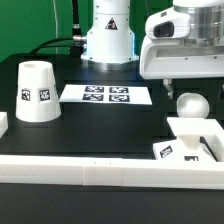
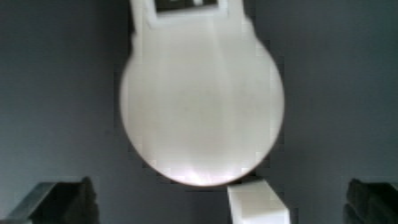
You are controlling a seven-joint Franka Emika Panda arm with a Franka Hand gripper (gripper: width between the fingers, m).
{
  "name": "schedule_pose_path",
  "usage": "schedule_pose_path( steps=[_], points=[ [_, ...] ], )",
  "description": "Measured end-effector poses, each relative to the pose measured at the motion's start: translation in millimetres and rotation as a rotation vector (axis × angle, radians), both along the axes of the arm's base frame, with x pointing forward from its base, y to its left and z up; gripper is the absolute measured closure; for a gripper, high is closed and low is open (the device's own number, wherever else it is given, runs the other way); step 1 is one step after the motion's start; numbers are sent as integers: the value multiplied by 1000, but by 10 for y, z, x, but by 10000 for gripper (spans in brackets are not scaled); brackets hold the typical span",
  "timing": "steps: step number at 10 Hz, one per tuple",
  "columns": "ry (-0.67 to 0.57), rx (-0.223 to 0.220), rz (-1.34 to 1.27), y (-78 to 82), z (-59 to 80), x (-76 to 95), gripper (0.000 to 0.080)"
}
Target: Assemble lamp
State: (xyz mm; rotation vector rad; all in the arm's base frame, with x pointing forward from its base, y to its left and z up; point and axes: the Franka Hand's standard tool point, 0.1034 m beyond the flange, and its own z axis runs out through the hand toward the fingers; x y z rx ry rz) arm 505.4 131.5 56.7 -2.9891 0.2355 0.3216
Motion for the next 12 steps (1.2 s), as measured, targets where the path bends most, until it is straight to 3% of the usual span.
schedule_pose_path(
  steps=[8,12],
  points=[
    [525,54,67,-7,-60,-231,100],
    [706,74,93,4,-239,-296,100]
  ],
)
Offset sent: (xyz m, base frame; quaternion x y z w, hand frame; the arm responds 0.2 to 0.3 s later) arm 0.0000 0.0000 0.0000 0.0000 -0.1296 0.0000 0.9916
